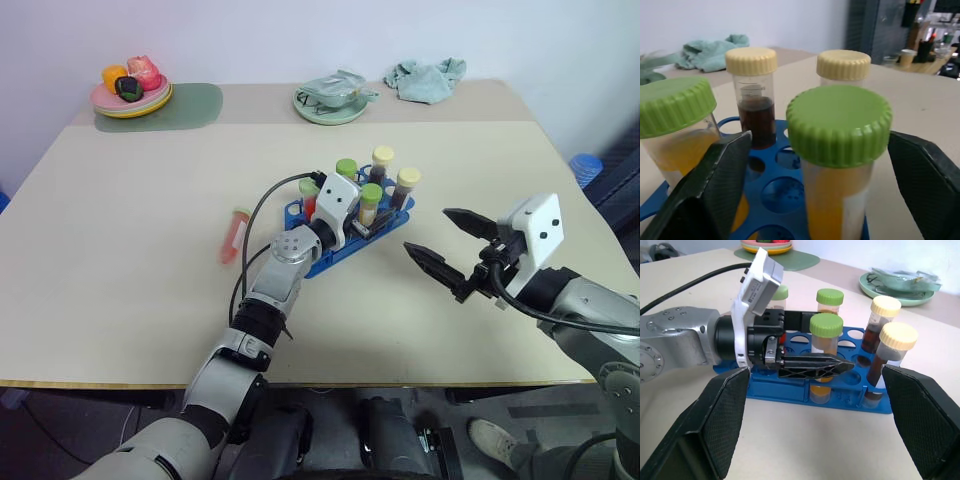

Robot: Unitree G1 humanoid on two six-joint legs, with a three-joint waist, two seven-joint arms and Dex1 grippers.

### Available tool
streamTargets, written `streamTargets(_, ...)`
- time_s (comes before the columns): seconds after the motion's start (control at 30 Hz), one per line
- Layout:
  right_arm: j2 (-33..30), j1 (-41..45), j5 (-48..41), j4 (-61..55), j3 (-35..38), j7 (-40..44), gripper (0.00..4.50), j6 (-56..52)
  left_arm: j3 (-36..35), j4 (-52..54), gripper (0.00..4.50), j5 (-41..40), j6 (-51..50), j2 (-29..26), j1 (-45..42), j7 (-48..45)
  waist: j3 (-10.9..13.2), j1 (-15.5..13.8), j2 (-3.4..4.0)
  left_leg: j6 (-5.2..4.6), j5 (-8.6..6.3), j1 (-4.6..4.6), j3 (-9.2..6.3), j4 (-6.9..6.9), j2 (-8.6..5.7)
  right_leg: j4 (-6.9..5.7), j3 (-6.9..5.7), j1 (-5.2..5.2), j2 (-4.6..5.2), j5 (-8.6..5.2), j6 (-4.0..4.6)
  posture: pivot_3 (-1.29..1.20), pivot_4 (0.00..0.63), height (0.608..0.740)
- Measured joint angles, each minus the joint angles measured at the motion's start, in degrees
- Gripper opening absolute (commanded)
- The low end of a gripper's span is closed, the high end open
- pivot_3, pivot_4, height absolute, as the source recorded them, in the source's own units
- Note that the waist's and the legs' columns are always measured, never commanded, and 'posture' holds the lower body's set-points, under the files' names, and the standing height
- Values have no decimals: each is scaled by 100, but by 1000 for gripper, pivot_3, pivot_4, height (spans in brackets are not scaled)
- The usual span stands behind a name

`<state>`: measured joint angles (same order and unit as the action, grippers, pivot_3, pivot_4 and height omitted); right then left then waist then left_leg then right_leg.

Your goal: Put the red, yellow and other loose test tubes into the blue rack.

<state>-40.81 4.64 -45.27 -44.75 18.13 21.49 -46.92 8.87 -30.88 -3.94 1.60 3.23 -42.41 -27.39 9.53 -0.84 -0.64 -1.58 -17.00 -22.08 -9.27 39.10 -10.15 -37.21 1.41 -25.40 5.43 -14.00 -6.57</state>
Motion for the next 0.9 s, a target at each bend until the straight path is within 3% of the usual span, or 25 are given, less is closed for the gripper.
streamTargets(0.37, -7, 60, 64, 214, -143, 202, 4320, 160, -140, 1562, 4472, -862, -166, -367, 513, -952, 0, 6, 1, 0, 0, 0, 0, -2, 0, 2, 0, -1, 0, 0, 0, 0, 150, 740)
streamTargets(0.6, -68, 300, 74, 468, -259, 484, 4320, 180, -359, 2665, 4472, -1312, -785, -1282, 862, -1404, -1, 7, 2, -1, -1, 1, 0, -2, 0, 2, 0, 0, -1, 0, 0, 0, 150, 740)
streamTargets(0.9, -304, 703, 249, 1167, -496, 1222, 4320, 375, -700, 3729, 4472, -2314, -2078, -3078, 1736, -2703, 0, 5, 5, -1, -1, 1, -1, -6, 0, 5, -1, 0, -2, 0, 1, 0, 150, 740)
